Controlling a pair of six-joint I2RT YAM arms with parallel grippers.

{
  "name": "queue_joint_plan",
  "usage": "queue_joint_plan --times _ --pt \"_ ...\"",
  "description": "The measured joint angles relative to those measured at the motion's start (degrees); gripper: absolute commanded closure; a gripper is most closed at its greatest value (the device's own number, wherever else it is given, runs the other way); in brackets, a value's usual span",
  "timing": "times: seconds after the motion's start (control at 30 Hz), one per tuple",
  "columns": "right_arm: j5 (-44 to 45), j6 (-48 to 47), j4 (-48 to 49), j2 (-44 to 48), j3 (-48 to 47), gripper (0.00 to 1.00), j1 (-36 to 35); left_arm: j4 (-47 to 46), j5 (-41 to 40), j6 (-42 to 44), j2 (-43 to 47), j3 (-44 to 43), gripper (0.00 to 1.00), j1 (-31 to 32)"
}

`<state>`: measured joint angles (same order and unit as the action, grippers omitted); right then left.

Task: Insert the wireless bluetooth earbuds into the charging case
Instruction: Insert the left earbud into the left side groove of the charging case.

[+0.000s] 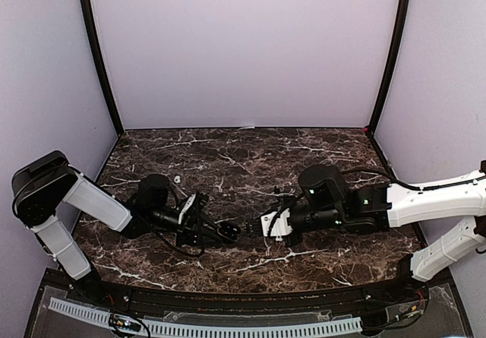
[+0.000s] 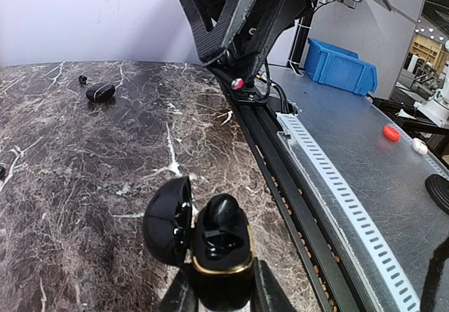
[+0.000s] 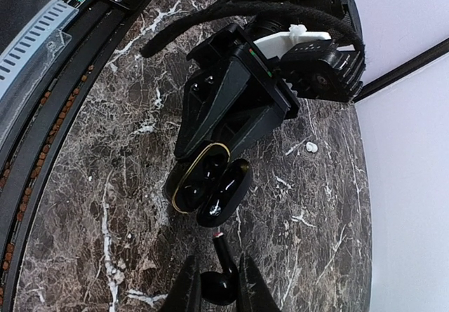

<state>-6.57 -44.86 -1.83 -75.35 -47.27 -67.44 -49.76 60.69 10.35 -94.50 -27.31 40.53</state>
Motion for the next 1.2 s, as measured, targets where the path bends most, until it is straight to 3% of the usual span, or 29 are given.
queue_joint_plan --times 1.2 --pt "10.56 -8.02 -8.63 -12.9 -10.54 1.0 -6.56 7.89 -1.4 6.67 -1.07 -2.64 1.0 2.95"
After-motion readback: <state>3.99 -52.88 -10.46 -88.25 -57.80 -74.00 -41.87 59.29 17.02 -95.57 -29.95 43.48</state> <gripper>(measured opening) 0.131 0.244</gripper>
